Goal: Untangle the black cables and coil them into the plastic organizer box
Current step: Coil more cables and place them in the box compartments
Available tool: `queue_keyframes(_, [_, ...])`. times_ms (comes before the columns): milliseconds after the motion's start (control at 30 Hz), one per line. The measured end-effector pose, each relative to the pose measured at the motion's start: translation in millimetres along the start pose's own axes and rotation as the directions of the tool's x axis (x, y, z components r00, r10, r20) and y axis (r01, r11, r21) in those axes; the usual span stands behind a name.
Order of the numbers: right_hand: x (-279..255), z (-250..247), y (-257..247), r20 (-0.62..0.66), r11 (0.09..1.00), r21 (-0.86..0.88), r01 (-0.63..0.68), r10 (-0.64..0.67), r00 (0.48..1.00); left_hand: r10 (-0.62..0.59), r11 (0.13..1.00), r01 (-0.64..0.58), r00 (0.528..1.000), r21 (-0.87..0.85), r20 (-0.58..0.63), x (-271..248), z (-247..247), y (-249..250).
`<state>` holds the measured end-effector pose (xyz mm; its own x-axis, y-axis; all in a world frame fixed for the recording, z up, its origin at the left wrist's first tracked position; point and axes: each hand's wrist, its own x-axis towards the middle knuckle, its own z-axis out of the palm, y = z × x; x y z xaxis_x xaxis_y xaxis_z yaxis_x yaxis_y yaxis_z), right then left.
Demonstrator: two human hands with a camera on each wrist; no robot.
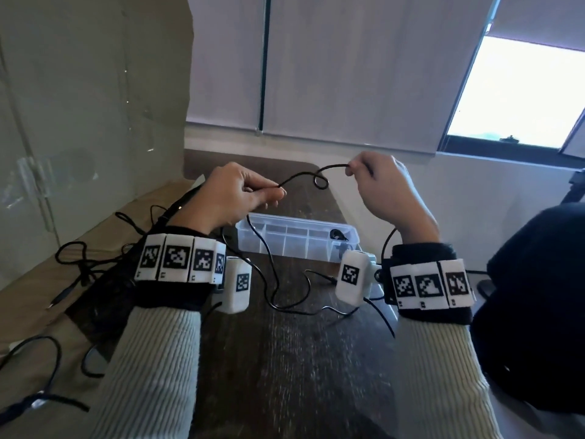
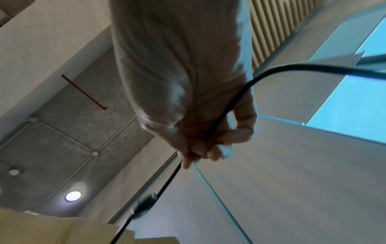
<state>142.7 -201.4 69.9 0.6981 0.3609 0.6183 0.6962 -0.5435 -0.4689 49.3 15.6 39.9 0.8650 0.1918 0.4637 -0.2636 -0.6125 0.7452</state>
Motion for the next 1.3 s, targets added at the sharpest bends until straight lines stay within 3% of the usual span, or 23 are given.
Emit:
queue_keyframes(100, [3, -10, 13, -0.076, 0.995, 0.005, -0.103, 0.103, 0.992, -0.009, 0.997, 0.005, 0.999, -0.083, -0.047, 0, 3, -9])
queue_keyframes(233, [4, -10, 13, -0.035, 0.984, 0.029, -0.173, 0.174, 0.984, -0.014, 1.0, 0.014, 1.0, 0.0, -0.018, 3, 2, -11])
queue_keyframes(333, [-3, -10, 4, 0.152, 0.985, 0.122, -0.119, 0.1, 0.983, 0.051, 0.99, -0.046, 0.998, 0.132, -0.036, 7, -2, -3])
queue_keyframes(433, [-10, -9, -6, 0.327, 0.957, 0.274, -0.091, -0.004, 0.945, 0.141, 0.985, -0.123, 0.98, 0.124, -0.144, 8, 0, 6])
queue_keyframes(567, [-8, -4, -14, 0.275, 0.969, 0.248, -0.014, -0.056, 0.96, 0.193, 0.98, -0.177, 0.96, 0.095, -0.204, 11, 9, 12])
queue_keyframes(667, [-3, 10, -15, 0.197, 0.999, 0.033, 0.023, -0.029, 0.98, 0.237, 0.971, -0.235, 0.966, 0.031, -0.1, 9, 13, 22])
queue_keyframes(733, [2, 21, -9, 0.034, 0.999, -0.028, -0.043, 0.044, 0.998, 0.213, 0.977, -0.215, 0.971, 0.005, 0.111, 1, 13, 33])
queue_keyframes(800, [8, 25, -4, -0.128, 0.987, 0.089, -0.131, 0.142, 0.982, 0.104, 0.99, -0.127, 0.951, 0.061, 0.293, -5, 11, 37])
queue_keyframes(867, [10, 20, -5, -0.184, 0.924, 0.345, -0.164, 0.238, 0.954, -0.004, 0.99, -0.045, 0.938, 0.131, 0.347, -6, 11, 32])
queue_keyframes(967, [6, 3, -13, -0.083, 0.743, 0.645, -0.179, 0.301, 0.95, -0.143, 0.973, 0.081, 0.946, 0.217, 0.29, 0, 15, 16])
queue_keyframes(1067, [1, -12, -18, -0.01, 0.694, 0.689, -0.208, 0.296, 0.955, -0.211, 0.977, 0.21, 0.97, 0.024, 0.121, 5, 17, 8])
queue_keyframes(1167, [1, -13, -13, 0.007, 0.778, 0.584, -0.231, 0.28, 0.96, -0.231, 0.948, 0.208, 0.97, -0.241, -0.071, 9, 13, 6])
queue_keyframes(1300, [0, -6, 5, -0.001, 0.885, 0.431, -0.175, 0.195, 0.981, -0.218, 0.864, 0.12, 0.965, -0.489, -0.148, 11, 3, 6])
